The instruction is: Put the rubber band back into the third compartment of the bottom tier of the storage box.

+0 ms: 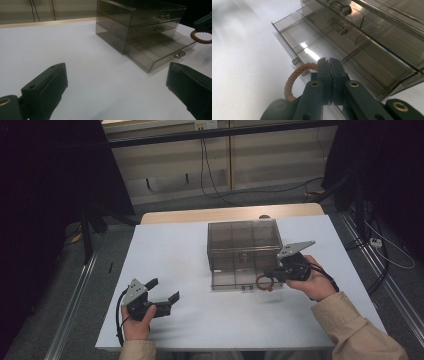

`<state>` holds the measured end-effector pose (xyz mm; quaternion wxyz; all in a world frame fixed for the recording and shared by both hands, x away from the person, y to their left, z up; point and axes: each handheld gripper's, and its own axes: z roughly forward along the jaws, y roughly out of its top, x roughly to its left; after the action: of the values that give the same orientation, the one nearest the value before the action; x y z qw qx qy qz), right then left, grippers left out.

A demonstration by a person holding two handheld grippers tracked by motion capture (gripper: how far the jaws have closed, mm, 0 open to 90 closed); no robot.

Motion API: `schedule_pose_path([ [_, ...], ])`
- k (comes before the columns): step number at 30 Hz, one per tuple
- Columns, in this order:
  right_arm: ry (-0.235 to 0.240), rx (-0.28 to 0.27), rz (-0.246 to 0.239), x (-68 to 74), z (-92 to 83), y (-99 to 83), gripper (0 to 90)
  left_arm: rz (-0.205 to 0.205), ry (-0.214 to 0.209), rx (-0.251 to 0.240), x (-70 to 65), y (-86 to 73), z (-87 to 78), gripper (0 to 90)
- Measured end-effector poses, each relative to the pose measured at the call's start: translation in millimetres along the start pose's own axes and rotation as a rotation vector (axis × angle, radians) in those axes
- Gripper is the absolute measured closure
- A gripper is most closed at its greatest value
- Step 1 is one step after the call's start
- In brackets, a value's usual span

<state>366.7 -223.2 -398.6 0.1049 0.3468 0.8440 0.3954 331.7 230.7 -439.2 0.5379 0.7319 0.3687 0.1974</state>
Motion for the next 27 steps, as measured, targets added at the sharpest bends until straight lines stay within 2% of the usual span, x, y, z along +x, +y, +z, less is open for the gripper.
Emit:
schedule_pose_path([
  [27, -0.04, 0.003, 0.018, -12.5, -0.5, 3.0, 88.6, -0.014, 0.0, -0.008, -0.1, 0.1, -0.3, 3.6],
])
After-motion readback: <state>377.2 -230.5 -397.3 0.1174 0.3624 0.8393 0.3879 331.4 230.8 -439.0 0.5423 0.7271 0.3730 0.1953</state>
